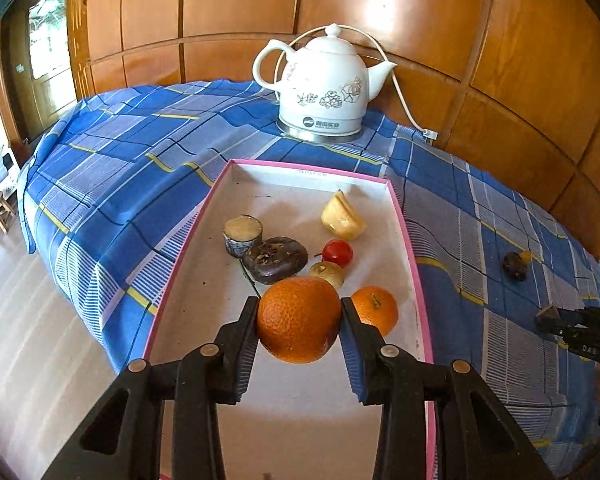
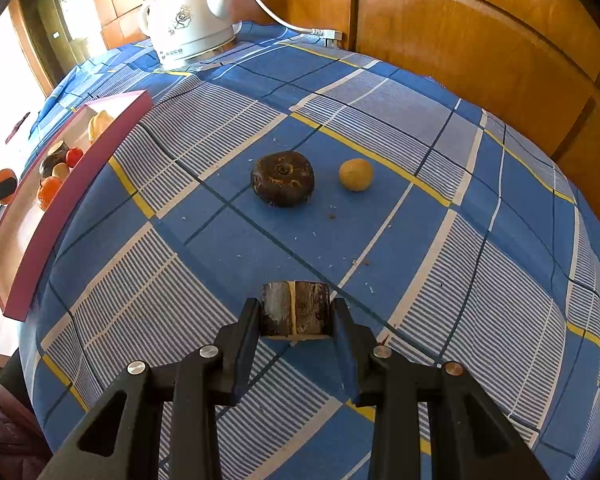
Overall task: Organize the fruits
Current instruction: 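Lower the orange into the tray and open the left tool, then lift and carry the dark wooden stump toward the tray with the right tool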
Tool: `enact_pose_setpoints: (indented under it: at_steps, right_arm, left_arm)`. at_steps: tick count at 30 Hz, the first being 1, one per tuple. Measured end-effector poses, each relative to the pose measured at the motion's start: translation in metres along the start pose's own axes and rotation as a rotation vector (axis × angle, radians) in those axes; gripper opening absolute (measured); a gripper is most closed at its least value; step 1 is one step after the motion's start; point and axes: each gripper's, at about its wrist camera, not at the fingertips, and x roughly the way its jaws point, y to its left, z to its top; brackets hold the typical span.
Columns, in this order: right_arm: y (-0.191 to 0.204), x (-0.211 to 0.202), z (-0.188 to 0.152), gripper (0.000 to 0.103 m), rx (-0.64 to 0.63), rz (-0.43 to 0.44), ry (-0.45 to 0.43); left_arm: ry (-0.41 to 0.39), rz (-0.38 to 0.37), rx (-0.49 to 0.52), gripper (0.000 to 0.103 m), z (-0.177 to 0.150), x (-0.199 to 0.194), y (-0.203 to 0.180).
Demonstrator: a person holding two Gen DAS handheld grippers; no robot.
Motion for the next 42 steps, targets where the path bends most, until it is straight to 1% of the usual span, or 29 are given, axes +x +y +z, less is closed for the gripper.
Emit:
enact_pose_setpoints:
  at_steps: [10, 17, 22, 28, 29, 30, 32, 37, 42]
  right_arm:
    - [0.0, 0.0, 0.001, 0.036, -0.007, -0.003, 0.002]
    - [0.001, -0.001, 0.001, 0.036, -0.009, -0.006, 0.002]
    - [0.001, -0.001, 0.001, 0.036, -0.009, -0.006, 0.002]
    - [0.001, -0.001, 0.001, 0.036, -0.009, -0.006, 0.002]
    - [0.002, -0.001, 0.001, 0.036, -0.009, -0.006, 0.002]
    - [0.001, -0.001, 0.001, 0.036, -0.009, -0.006, 0.003]
    - [0.002, 0.0, 0.001, 0.036, -0.009, -0.007, 0.003]
    - [0.002, 0.0, 0.001, 0.036, -0.012, -0.008, 0.003]
    - [0.003, -0.001, 0.001, 0.036, -0.017, -0.013, 0.003]
  left_arm:
    - [0.03, 0.0, 0.008, 0.039, -0.004, 0.009, -0.005]
    - [0.046, 0.0, -0.019, 0.039, -0.006, 0.013, 0.0]
    - [0.059, -0.018, -0.043, 0.039, -0.005, 0.018, 0.003]
    - [0.055, -0.027, -0.018, 0.04, 0.003, 0.03, -0.001]
    - [0.059, -0.027, -0.019, 0.041, 0.004, 0.034, -0.001]
    - [0.063, -0.025, -0.022, 0.048, 0.004, 0.036, 0.0]
    - [0.05, -0.019, -0.03, 0.057, 0.003, 0.035, 0.001]
    - [0.03, -0.012, -0.031, 0.057, -0.001, 0.027, 0.002]
    - [-0.006, 0.016, -0.044, 0.057, -0.003, 0.012, 0.008]
